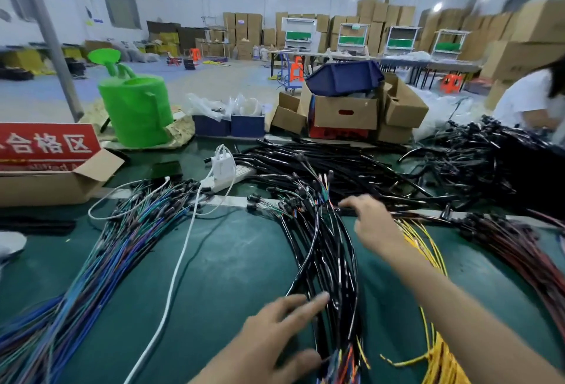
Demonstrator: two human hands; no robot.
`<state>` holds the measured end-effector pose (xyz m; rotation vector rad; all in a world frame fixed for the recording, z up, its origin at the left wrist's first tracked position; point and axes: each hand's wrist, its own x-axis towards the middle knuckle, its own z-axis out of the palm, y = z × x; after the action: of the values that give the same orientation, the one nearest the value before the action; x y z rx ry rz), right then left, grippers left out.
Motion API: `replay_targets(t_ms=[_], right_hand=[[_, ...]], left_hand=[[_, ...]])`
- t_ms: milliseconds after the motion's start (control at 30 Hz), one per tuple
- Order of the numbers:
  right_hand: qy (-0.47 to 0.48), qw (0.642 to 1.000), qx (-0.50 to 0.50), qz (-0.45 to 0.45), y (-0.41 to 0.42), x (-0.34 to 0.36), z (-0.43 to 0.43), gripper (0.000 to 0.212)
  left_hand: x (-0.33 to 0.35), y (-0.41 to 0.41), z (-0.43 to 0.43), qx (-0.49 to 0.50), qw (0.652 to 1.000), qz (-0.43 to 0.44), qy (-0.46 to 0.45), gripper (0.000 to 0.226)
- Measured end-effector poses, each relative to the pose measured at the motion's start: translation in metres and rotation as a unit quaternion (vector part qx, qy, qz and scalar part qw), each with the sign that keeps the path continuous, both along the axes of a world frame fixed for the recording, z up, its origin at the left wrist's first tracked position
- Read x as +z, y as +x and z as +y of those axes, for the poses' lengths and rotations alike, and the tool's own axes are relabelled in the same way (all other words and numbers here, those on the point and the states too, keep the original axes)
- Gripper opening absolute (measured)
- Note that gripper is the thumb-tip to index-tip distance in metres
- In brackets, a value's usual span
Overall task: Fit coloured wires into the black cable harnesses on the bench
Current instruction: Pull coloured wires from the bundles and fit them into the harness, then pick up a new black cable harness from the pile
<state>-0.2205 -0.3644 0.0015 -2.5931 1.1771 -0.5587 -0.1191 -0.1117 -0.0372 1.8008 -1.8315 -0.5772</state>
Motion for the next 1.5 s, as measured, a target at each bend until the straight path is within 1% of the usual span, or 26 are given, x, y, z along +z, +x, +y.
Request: replay_targets(t_ms=[67,100,133,167,200,233,267,300,333,367,400,433,467,533,600,667,733,767,933,1033,1133,1233,1267,1367,1433,1500], right_hand=[[0.045,0.998,-0.008,-0.037,-0.003,-0.024,0.016,0.033],[0.068,0.996,-0.010,-0.048,-0.004,-0.033,0.024,0.027],[0.084,0.995,-0.008,-0.046,-0.005,-0.042,0.029,0.029],[0.090,0.995,-0.004,-0.035,-0.005,-0.049,0.034,0.033],[0.086,0.996,-0.002,-0.023,-0.004,-0.056,0.038,0.037],[0.076,0.997,-0.006,-0.017,-0.004,-0.060,0.041,0.039],[0.068,0.997,-0.013,-0.014,-0.002,-0.062,0.045,0.041],[0.068,0.997,-0.021,-0.007,0.001,-0.064,0.047,0.043],[0.064,0.997,-0.030,0.012,0.004,-0.065,0.049,0.044],[0.043,0.997,-0.038,0.045,0.009,-0.065,0.052,0.045],[0.009,0.996,-0.043,0.072,0.015,-0.064,0.054,0.046],[-0.029,0.996,-0.039,0.076,0.021,-0.061,0.057,0.045],[-0.066,0.996,-0.025,0.053,0.029,-0.059,0.061,0.042],[-0.111,0.993,0.015,-0.031,0.046,-0.054,0.065,0.037],[-0.104,0.990,0.068,-0.073,0.062,-0.054,0.074,0.033],[-0.098,0.988,0.114,-0.041,0.074,-0.060,0.082,0.031],[-0.080,0.987,0.141,0.022,0.079,-0.072,0.089,0.028],[-0.068,0.986,0.146,0.036,0.079,-0.077,0.089,0.027],[-0.039,0.989,0.145,0.007,0.077,-0.077,0.087,0.020],[-0.049,0.989,0.138,-0.006,0.077,-0.076,0.088,0.022],[-0.047,0.989,0.140,-0.010,0.076,-0.077,0.087,0.019],[-0.046,0.989,0.139,-0.013,0.077,-0.078,0.088,0.018],[-0.052,0.989,0.138,-0.016,0.077,-0.078,0.087,0.019],[-0.065,0.988,0.136,-0.030,0.077,-0.078,0.087,0.027],[-0.072,0.987,0.137,-0.038,0.077,-0.079,0.086,0.030],[-0.073,0.987,0.137,-0.047,0.077,-0.082,0.084,0.031]], left_hand=[[0.004,0.029,0.006,0.051,0.993,0.050,-0.098,0.055],[0.005,0.052,0.009,0.096,0.984,0.039,-0.143,0.053],[0.004,0.079,0.011,0.166,0.972,-0.002,-0.166,0.050],[0.004,0.109,0.013,0.256,0.952,-0.060,-0.157,0.049],[0.005,0.141,0.015,0.350,0.921,-0.124,-0.115,0.051],[0.005,0.169,0.017,0.429,0.884,-0.181,-0.050,0.054],[0.004,0.193,0.019,0.479,0.852,-0.212,0.017,0.056],[0.000,0.209,0.020,0.499,0.834,-0.222,0.072,0.057],[-0.006,0.218,0.021,0.501,0.830,-0.223,0.103,0.055],[-0.013,0.224,0.021,0.497,0.832,-0.224,0.104,0.051],[-0.019,0.227,0.021,0.493,0.837,-0.224,0.080,0.046],[-0.024,0.227,0.020,0.492,0.841,-0.221,0.046,0.039],[-0.026,0.227,0.020,0.495,0.843,-0.210,0.015,0.031],[-0.025,0.228,0.020,0.511,0.840,-0.179,-0.035,0.017],[-0.021,0.232,0.021,0.519,0.836,-0.157,-0.083,0.009],[-0.017,0.236,0.022,0.513,0.835,-0.156,-0.120,0.012],[-0.013,0.240,0.022,0.508,0.836,-0.162,-0.131,0.022],[-0.012,0.243,0.020,0.505,0.837,-0.163,-0.131,0.022],[-0.009,0.255,0.003,0.512,0.849,-0.114,-0.068,0.015],[-0.003,0.258,-0.006,0.517,0.845,-0.110,-0.086,0.006],[0.004,0.262,-0.010,0.519,0.839,-0.122,-0.109,0.015],[0.012,0.263,-0.012,0.516,0.849,-0.052,-0.100,0.020],[0.015,0.262,-0.015,0.517,0.848,-0.039,-0.109,0.021],[0.030,0.250,-0.021,0.508,0.846,-0.044,-0.157,0.019],[0.049,0.239,-0.024,0.492,0.842,-0.042,-0.217,0.017],[0.077,0.227,-0.021,0.463,0.834,-0.033,-0.298,0.017]])
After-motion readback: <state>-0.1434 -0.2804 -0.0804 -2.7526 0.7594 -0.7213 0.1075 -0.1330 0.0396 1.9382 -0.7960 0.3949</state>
